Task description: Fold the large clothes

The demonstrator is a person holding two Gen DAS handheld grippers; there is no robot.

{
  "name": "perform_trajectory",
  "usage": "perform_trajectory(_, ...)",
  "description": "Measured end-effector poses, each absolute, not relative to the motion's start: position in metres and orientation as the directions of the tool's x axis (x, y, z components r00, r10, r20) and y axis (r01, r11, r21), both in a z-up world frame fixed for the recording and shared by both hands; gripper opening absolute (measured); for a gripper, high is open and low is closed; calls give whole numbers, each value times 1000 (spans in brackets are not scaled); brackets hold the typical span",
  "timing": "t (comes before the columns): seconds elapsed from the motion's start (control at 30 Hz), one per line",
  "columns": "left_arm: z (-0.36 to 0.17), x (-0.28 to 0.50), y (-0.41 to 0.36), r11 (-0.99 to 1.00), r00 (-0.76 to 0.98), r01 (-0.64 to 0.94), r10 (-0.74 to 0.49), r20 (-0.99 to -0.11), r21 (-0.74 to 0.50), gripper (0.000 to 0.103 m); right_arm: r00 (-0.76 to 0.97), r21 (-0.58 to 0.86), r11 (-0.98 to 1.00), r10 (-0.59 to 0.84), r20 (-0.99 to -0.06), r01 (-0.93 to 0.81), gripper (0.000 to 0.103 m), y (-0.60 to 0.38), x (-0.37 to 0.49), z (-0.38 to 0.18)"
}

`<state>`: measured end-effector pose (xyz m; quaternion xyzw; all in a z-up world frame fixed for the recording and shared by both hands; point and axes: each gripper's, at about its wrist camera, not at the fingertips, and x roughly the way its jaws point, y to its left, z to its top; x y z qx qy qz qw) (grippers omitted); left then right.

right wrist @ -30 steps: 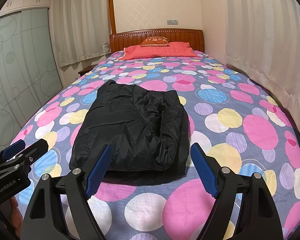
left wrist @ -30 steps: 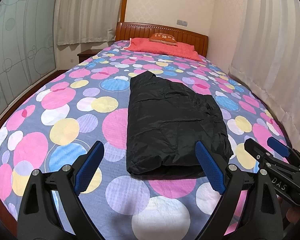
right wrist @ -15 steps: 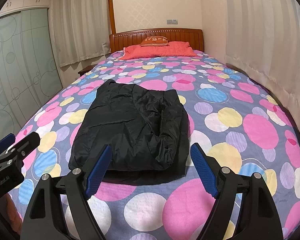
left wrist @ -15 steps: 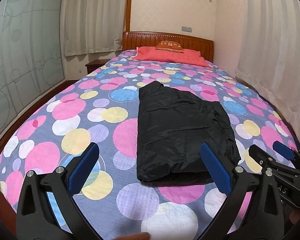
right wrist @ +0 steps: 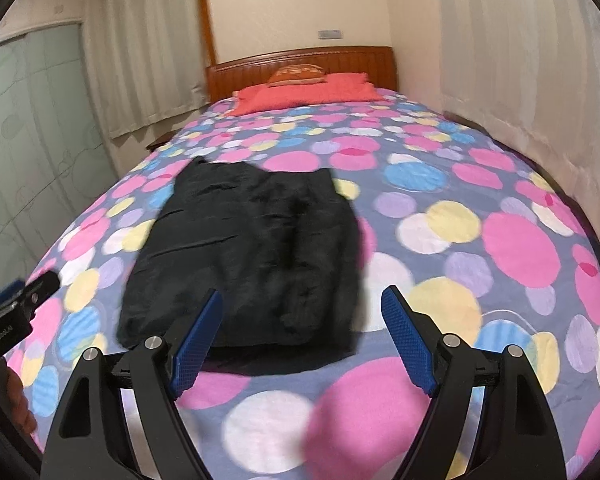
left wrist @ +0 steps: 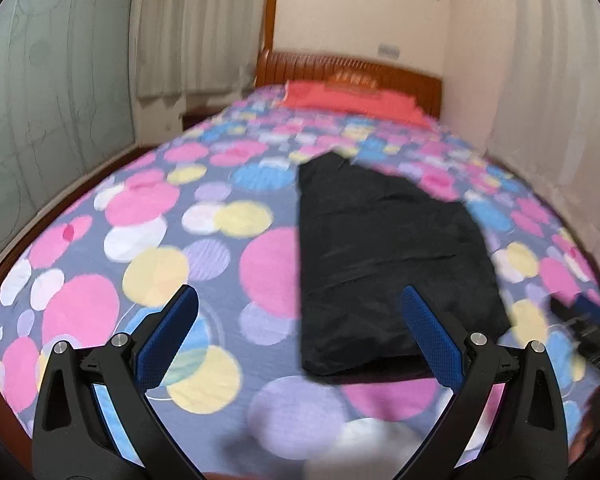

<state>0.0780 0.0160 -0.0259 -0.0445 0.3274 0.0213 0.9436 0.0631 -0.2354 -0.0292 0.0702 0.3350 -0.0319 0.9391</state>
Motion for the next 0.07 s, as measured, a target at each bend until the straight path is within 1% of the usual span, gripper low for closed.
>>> perform_trajectory(0.03,-36,88,30,992,764,-106,36,-644,-71,101,774,109,985,-33,-632,131,81,-247,65,-32)
perform_trajectory(0.07,-43,96,42,988,750,-138,57,-659,-71,101,773,100,980,-71,-631,172,87,-265,70,-37)
